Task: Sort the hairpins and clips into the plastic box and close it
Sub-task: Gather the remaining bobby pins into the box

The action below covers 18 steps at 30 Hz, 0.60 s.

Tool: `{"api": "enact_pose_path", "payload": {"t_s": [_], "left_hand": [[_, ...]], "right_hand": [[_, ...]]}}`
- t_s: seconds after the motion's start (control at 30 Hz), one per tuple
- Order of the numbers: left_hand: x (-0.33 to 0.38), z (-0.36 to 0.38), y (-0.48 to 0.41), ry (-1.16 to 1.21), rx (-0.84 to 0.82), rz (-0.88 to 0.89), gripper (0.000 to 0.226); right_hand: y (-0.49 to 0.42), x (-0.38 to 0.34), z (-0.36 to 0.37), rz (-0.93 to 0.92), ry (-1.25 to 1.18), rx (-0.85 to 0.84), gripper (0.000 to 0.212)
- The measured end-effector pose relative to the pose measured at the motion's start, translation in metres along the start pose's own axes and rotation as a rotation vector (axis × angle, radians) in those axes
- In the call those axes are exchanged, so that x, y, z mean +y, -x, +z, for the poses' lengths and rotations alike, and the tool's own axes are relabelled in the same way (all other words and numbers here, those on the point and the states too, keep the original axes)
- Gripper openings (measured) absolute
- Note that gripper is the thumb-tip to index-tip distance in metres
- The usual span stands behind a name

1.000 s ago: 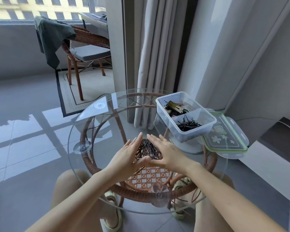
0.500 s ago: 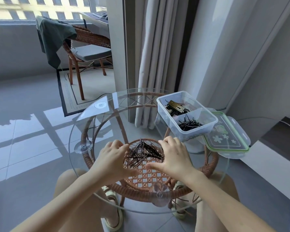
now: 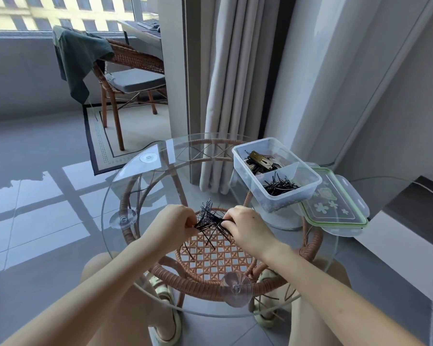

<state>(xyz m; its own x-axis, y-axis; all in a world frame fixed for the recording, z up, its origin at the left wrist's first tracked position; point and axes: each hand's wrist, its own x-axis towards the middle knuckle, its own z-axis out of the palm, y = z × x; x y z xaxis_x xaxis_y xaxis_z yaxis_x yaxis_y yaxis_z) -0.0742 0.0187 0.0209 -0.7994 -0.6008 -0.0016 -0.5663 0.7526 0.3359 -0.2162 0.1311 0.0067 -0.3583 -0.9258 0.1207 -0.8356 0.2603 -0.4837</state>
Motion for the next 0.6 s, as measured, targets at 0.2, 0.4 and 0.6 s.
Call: {"api": "enact_pose_path", "payload": {"t_s": [0.2, 0.4, 0.6], "left_hand": [[0.013, -0.002, -0.004, -0.175, -0.077, 0.014, 0.017], [0.027, -0.001, -0.017, -0.344, -0.221, 0.013, 0.019], [0.034, 0.0, -0.026, -0.409, -0.289, 0.029, 0.022]], "right_hand": [[0.002, -0.002, -0.026, 0.022, -0.13, 0.044, 0.016], [-0.001, 0.018, -0.086, 0.014, -0.125, 0.125, 0.01], [-0.024, 0.062, -0.153, 0.057, 0.074, 0.022, 0.006]]}}
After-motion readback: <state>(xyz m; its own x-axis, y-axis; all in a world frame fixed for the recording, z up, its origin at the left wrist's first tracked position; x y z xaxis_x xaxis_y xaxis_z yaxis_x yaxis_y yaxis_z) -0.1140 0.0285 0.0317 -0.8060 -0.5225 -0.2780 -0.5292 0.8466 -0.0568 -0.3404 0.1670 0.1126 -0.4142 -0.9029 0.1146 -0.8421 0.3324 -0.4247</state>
